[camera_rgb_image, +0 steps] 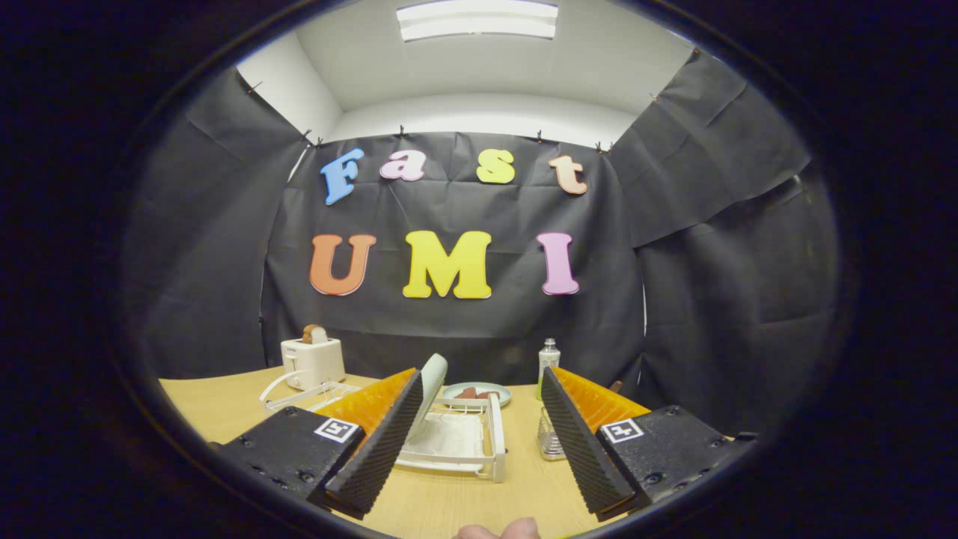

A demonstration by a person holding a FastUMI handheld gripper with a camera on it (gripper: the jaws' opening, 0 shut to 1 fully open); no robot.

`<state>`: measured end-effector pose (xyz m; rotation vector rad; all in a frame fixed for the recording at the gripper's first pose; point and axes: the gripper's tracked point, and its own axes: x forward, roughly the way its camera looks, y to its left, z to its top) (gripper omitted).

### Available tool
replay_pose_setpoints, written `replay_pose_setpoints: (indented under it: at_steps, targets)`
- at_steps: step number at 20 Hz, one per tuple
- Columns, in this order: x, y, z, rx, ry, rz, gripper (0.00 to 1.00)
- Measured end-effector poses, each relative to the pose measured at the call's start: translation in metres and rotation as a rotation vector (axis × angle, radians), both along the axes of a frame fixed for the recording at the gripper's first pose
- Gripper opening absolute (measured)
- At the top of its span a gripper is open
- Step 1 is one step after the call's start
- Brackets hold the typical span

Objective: Take the plate from the dish rack, then take the spoon from the basket and place it into the plate.

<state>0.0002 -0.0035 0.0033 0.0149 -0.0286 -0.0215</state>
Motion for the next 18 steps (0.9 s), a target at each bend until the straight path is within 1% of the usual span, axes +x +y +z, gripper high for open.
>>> replay_pose_setpoints:
  at_steps: [6, 11, 13, 16, 18]
  targets:
    - [0.004, 0.003, -0.009, 0.002, 0.039, 0.008, 1.00]
    - [0.009, 0.008, -0.012, 0.013, 0.068, 0.053, 1.00]
    - [0.013, 0.006, -0.003, -0.007, 0.058, 0.057, 1.00]
    - [0.022, 0.008, 0.018, -0.002, 0.033, 0.079, 1.00]
    - [0.032, 0.011, 0.033, -0.012, 0.045, 0.108, 1.00]
